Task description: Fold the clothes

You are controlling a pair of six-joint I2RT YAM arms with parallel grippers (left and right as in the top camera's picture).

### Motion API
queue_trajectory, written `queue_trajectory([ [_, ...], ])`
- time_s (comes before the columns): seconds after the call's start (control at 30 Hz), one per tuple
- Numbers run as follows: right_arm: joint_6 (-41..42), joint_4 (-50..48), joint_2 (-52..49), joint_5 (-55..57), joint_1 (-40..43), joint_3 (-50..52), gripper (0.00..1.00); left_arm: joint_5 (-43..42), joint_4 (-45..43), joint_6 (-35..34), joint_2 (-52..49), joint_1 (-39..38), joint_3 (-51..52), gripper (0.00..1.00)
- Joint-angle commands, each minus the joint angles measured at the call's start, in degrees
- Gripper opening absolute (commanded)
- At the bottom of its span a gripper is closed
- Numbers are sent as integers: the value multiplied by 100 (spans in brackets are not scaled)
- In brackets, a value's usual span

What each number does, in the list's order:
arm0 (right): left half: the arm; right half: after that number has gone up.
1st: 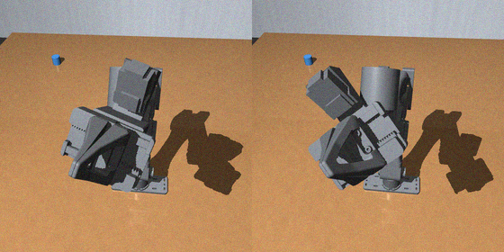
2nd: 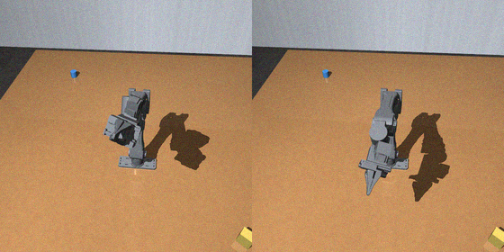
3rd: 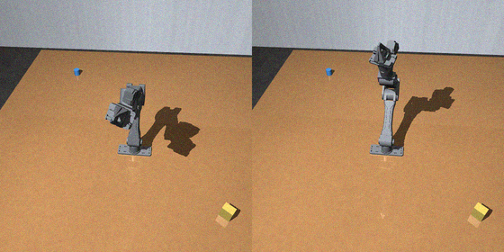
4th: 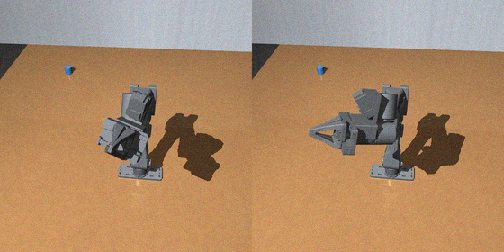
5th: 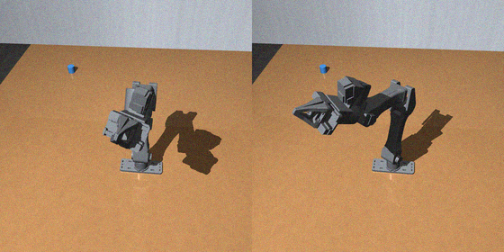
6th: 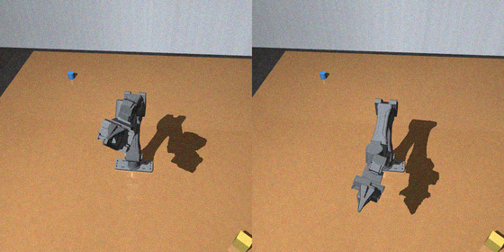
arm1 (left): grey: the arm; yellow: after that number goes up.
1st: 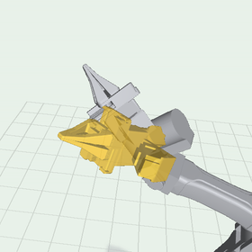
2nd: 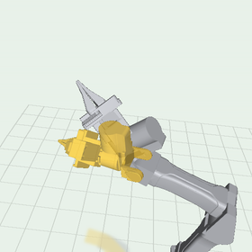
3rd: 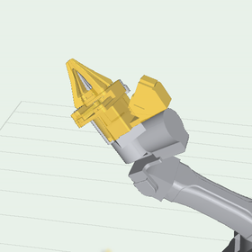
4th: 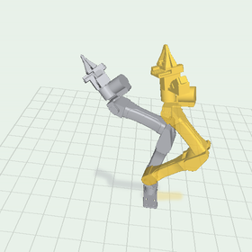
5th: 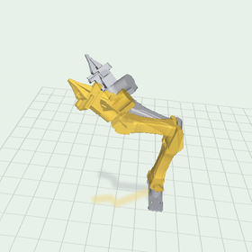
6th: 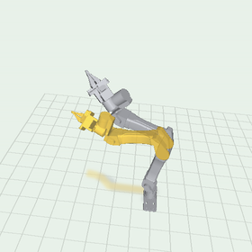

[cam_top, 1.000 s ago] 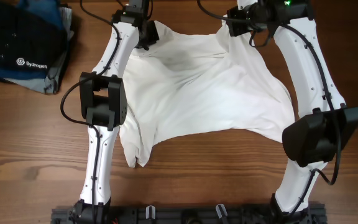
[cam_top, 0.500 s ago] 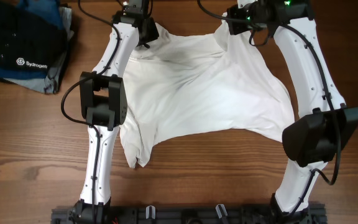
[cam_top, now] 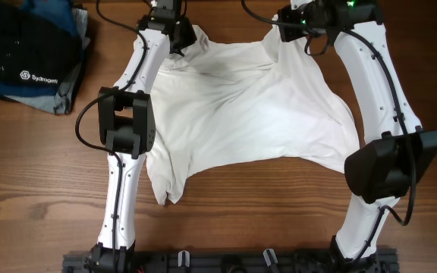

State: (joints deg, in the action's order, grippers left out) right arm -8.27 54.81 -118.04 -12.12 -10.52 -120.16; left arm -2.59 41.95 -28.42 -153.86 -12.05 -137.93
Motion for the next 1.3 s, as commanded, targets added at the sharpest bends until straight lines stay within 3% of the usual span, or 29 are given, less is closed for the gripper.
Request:
queue_trajectory([
  [0.0,-76,-35,212,72,-2,-96,4,-76,72,-33,144,15,68,32],
  [0.07,-74,-31,212,68,-2,-96,4,-74,118,-31,144,17,68,28],
  [0.2,-74,-31,214,52,-2,-96,4,-7,188,131,129,22,68,4],
  [0.57,-70,-151,214,55,7,-96,4,127,-208,267,282,22,66,4],
  [0.93,-55,-315,214,92,85,-96,4,1167,-702,577,1095,-2,66,4],
  [1.27,411,-442,214,319,699,-96,4,1510,-909,879,1471,0,66,4],
])
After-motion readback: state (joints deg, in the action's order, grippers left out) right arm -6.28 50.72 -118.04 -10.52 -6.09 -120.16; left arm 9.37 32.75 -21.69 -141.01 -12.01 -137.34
